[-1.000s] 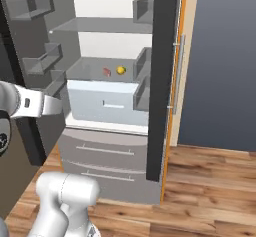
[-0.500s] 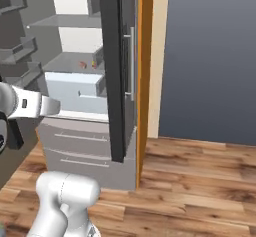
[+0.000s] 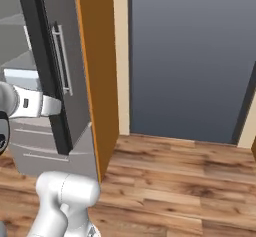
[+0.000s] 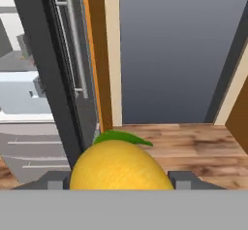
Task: Place one lemon and one steak in each tupperware on the nearby counter, to pack two identical lunches.
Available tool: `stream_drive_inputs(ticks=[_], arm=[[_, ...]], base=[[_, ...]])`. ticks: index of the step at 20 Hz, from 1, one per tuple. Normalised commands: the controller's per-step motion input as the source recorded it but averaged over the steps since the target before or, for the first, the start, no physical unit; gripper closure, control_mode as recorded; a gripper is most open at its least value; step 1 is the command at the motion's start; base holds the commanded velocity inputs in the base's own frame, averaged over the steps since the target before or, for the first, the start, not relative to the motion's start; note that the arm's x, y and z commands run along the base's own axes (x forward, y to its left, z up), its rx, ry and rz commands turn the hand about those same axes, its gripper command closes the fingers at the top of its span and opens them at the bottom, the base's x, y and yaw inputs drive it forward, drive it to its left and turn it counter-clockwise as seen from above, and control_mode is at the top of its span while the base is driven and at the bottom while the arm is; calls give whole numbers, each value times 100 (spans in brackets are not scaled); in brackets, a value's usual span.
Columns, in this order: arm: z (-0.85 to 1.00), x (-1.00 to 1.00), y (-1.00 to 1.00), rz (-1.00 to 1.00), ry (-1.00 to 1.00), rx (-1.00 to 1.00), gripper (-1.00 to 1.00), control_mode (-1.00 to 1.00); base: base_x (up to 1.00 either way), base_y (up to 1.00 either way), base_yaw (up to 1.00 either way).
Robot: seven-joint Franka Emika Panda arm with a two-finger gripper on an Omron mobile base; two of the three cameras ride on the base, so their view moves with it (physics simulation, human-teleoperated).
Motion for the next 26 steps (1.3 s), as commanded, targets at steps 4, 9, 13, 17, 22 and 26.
stream_drive_inputs(ticks=[4,9,13,17,22,26], arm=[[0,0,0,0,0,0,100,100],[0,0,0,0,0,0,100,100],[0,0,0,0,0,0,100,100],[0,0,0,0,0,0,100,100],[0,0,0,0,0,0,100,100],[0,0,0,0,0,0,100,100]], base=[[0,-100,9],[0,-100,11],[0,-94,21],[0,-72,33],[-1,-38,41],[-27,-26,46]])
